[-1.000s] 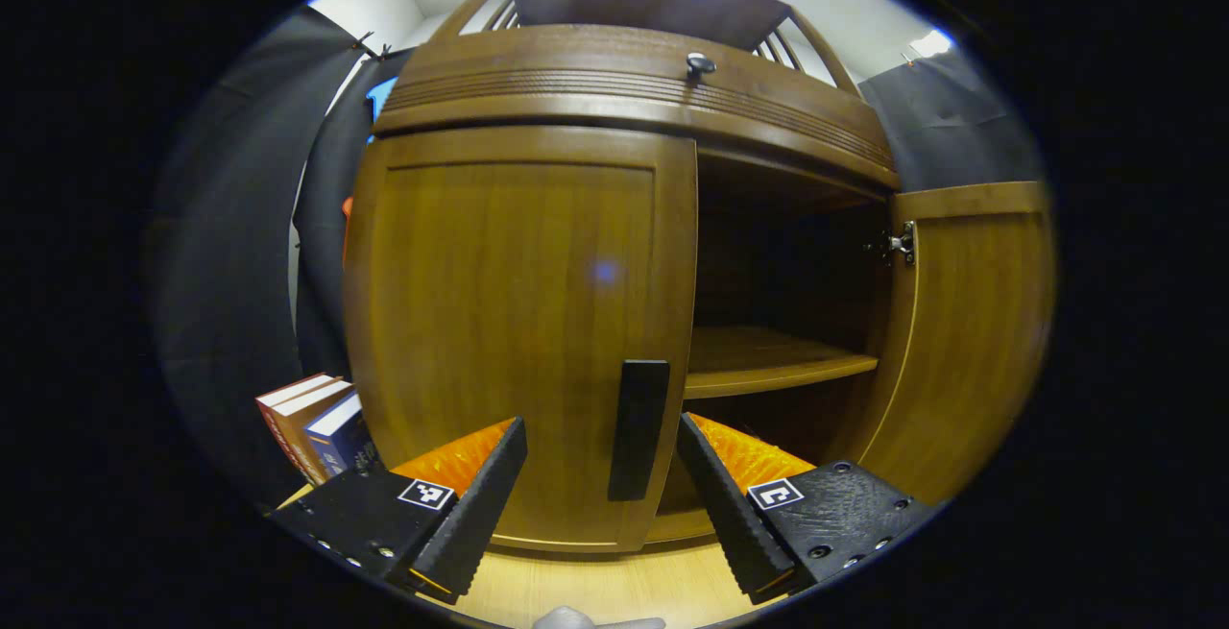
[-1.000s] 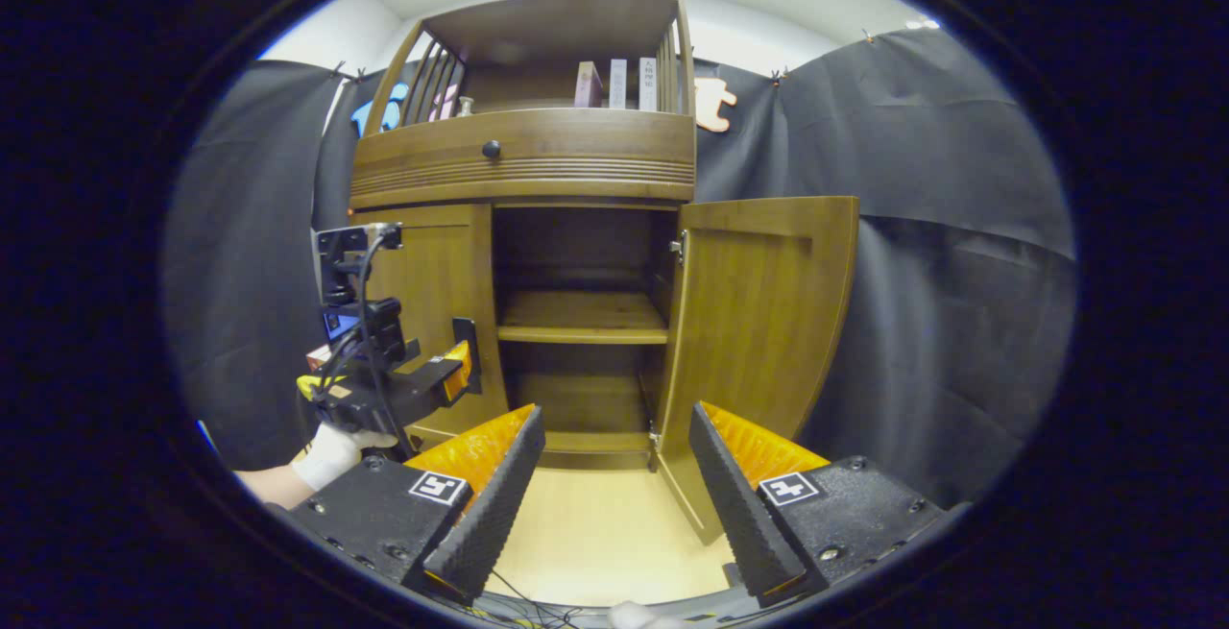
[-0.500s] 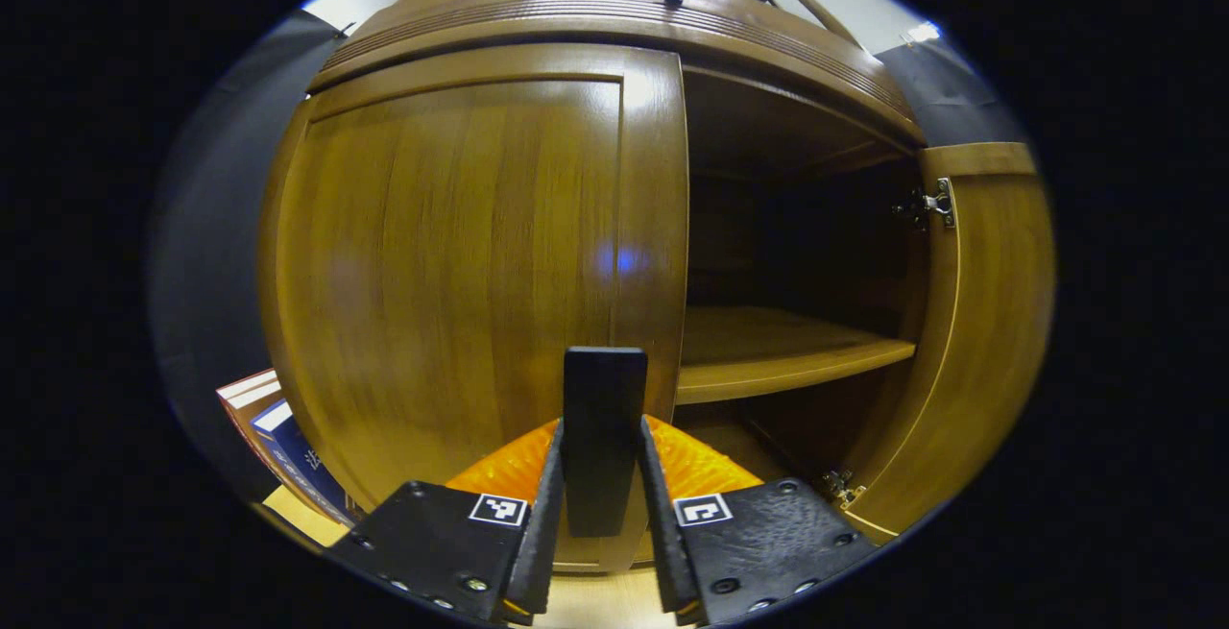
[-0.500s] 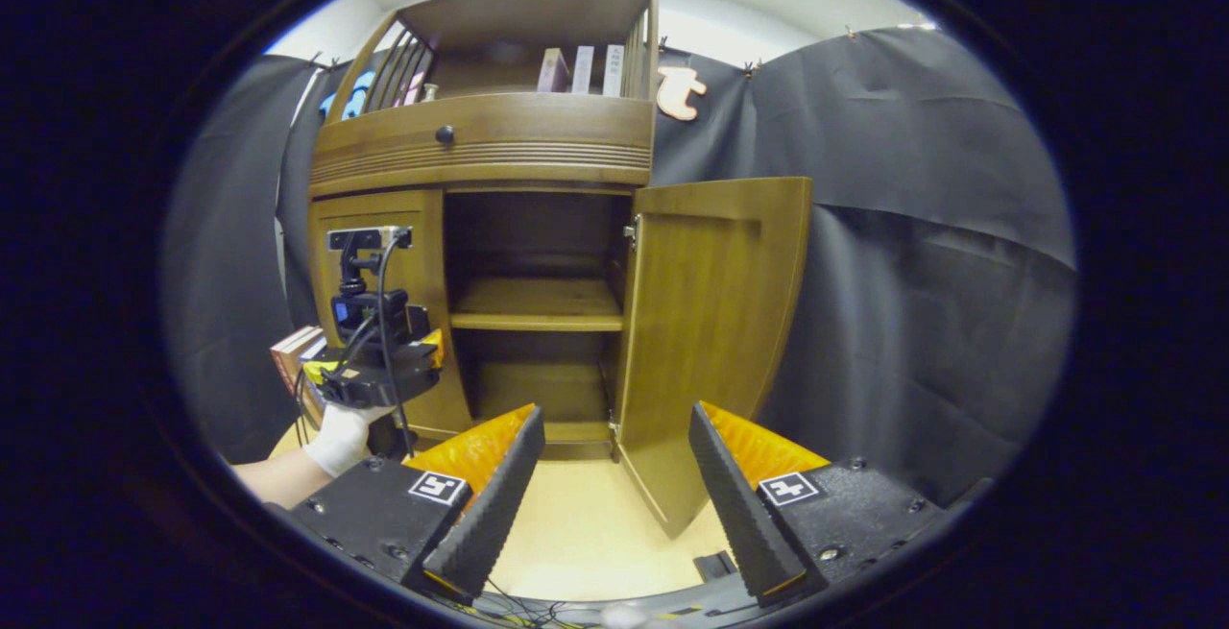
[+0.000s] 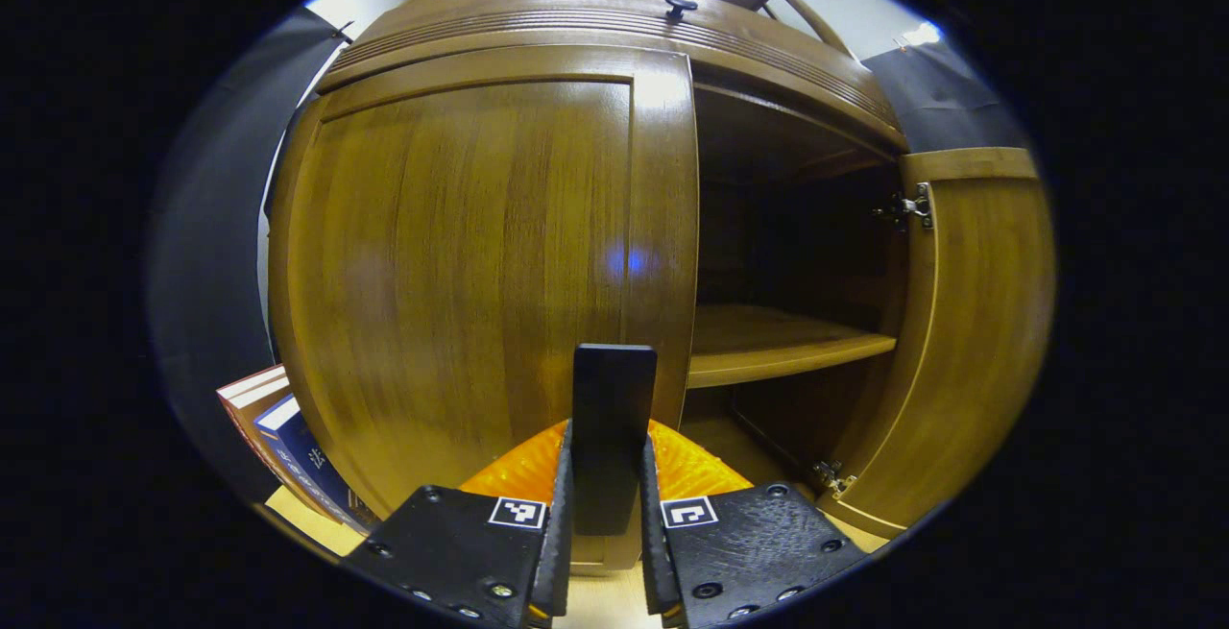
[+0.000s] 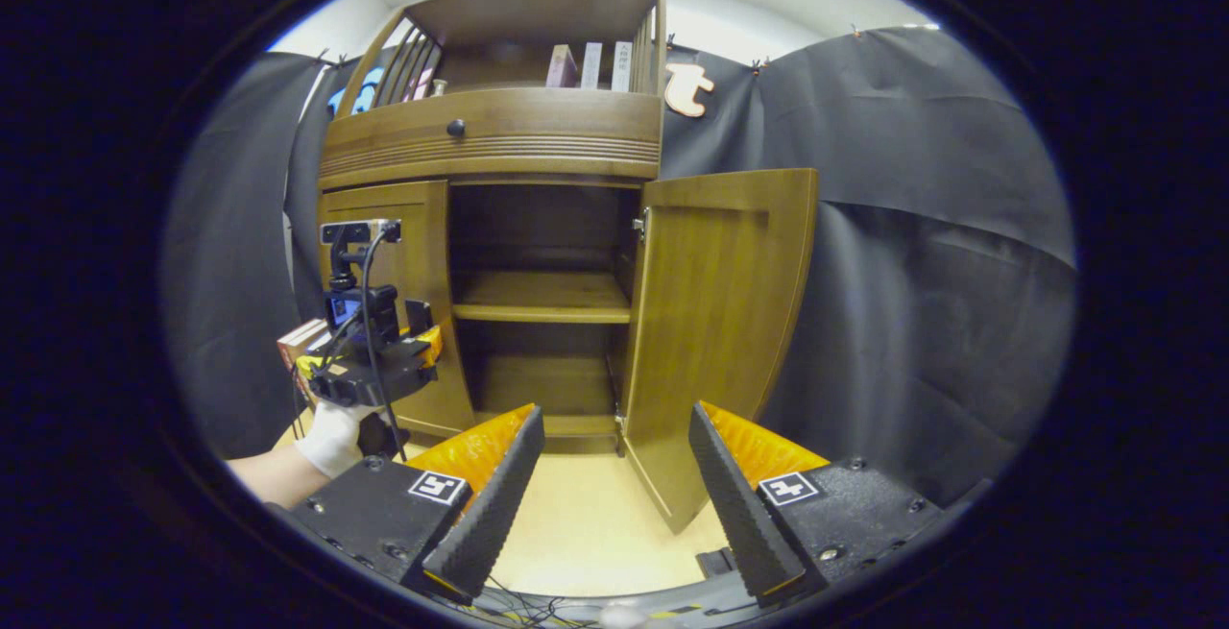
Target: Open the right door of the double-door shoe cabinet with the right hand, and open the left door with the left hand.
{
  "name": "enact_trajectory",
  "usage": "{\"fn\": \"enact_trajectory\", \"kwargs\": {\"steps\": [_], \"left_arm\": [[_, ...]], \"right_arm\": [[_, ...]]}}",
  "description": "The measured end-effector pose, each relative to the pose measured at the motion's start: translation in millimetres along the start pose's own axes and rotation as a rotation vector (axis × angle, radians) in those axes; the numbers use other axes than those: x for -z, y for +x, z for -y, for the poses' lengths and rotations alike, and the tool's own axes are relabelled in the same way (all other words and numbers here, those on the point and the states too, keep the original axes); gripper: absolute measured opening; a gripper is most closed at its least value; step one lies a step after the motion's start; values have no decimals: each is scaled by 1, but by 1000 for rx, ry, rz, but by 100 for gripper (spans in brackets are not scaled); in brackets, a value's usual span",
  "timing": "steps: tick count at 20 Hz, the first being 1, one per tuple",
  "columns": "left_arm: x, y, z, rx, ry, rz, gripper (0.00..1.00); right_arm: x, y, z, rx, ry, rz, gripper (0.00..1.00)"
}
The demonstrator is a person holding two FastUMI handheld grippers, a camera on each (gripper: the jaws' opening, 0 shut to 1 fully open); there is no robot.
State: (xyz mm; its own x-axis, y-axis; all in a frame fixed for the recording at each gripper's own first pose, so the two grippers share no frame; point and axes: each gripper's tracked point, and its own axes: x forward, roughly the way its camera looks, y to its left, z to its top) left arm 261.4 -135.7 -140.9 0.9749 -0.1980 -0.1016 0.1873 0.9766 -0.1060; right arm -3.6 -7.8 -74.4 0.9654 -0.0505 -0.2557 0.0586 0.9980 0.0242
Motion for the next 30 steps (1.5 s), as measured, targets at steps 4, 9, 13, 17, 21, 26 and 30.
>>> {"fn": "enact_trajectory", "kwargs": {"steps": [4,9,13,17,21,26,30], "left_arm": [[2,-29,-2,29,-3,0,29],[4,-69,-12,43,-2,-11,29],[6,-100,-24,31,-10,-17,29],[8,-124,-38,31,1,-22,31],[9,-149,-56,15,1,-19,22],[10,-176,-85,-16,41,-13,22],[10,-189,-106,-38,41,-9,2]], "right_arm": [[5,-13,-2,-3,1,5,96],[18,-23,-14,-44,16,-15,96],[27,-27,-30,-91,21,-24,96],[30,-32,-44,-129,27,-19,96],[31,-34,-57,-158,30,-12,96],[35,-33,-77,-192,28,-18,96],[37,-30,-92,-221,15,-25,96]]}}
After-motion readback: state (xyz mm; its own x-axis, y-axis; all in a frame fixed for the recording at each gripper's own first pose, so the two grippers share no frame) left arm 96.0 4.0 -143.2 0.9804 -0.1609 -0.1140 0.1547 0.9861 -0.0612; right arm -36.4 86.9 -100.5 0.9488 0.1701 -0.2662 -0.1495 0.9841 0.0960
